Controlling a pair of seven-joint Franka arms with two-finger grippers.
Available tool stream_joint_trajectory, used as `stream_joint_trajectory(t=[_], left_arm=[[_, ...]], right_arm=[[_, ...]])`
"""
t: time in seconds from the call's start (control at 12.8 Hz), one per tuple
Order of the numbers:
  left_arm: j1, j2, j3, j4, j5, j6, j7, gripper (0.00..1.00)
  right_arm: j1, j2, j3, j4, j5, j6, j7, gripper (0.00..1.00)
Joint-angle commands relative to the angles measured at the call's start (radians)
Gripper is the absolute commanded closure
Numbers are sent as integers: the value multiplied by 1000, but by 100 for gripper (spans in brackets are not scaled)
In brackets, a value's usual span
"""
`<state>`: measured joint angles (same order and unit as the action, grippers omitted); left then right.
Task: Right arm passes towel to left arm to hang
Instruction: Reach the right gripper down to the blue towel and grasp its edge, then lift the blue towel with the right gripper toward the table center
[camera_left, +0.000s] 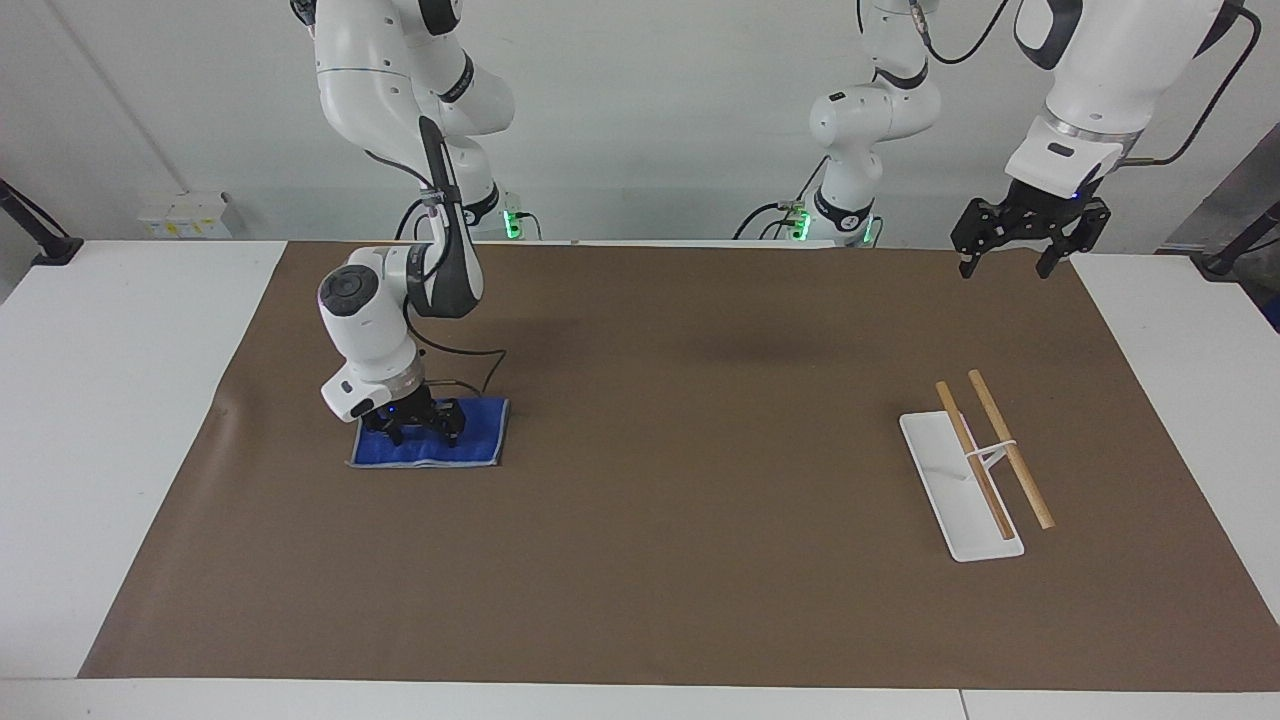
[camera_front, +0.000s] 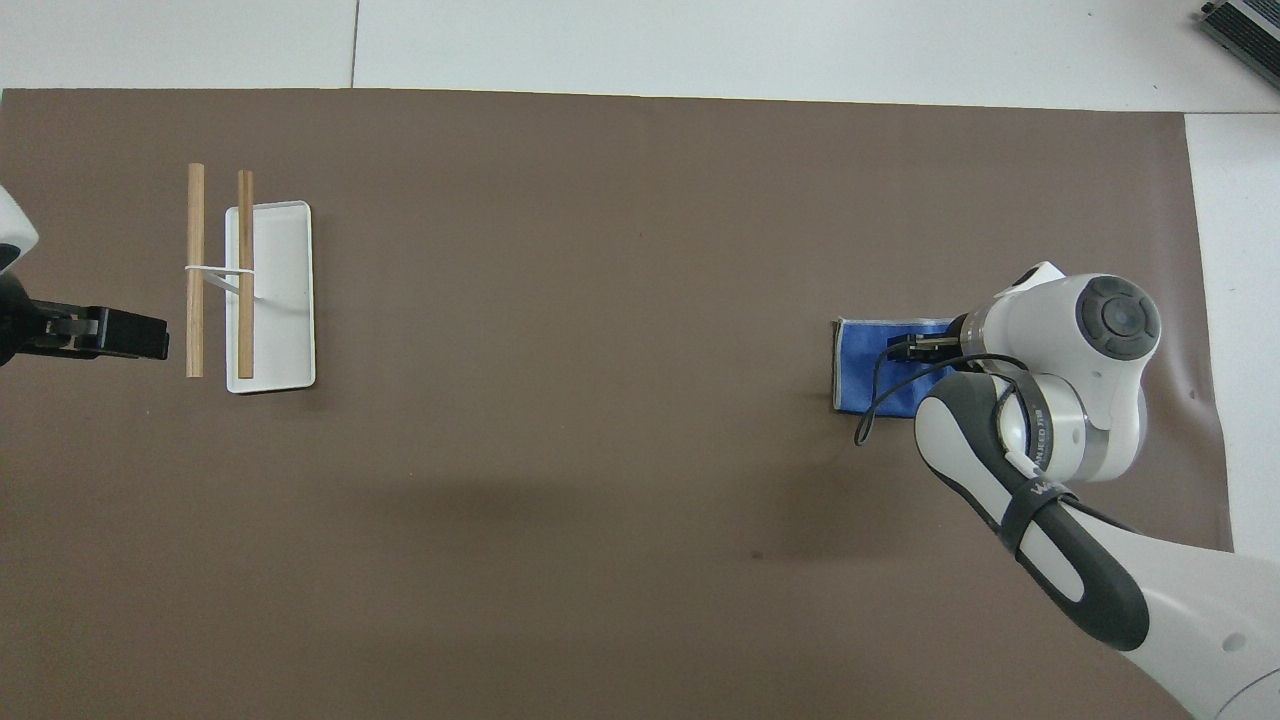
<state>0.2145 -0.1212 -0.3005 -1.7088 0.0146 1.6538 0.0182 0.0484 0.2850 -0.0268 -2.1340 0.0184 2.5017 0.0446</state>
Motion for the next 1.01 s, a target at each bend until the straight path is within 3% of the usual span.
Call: stream_joint_trajectory(t=[0.0,0.08,0.62,0.86,0.94], left_arm=[[16,-31,-5,-31,-16,-2,12,0],[16,-31,-5,-31,-16,-2,12,0],[16,-31,-5,-31,-16,-2,12,0],[16,-31,-5,-31,-16,-2,12,0],[16,-31,-5,-31,-16,-2,11,0]], right_arm=[[-2,-4,7,-12,14,11,-31,93],[-1,-7,7,-14,14,8,-29,100],[96,-105,22,0,17,-73,49,100],[160,-155,76,60,29,-156,202,100],[162,-155,115,100,101,-200,251,100]])
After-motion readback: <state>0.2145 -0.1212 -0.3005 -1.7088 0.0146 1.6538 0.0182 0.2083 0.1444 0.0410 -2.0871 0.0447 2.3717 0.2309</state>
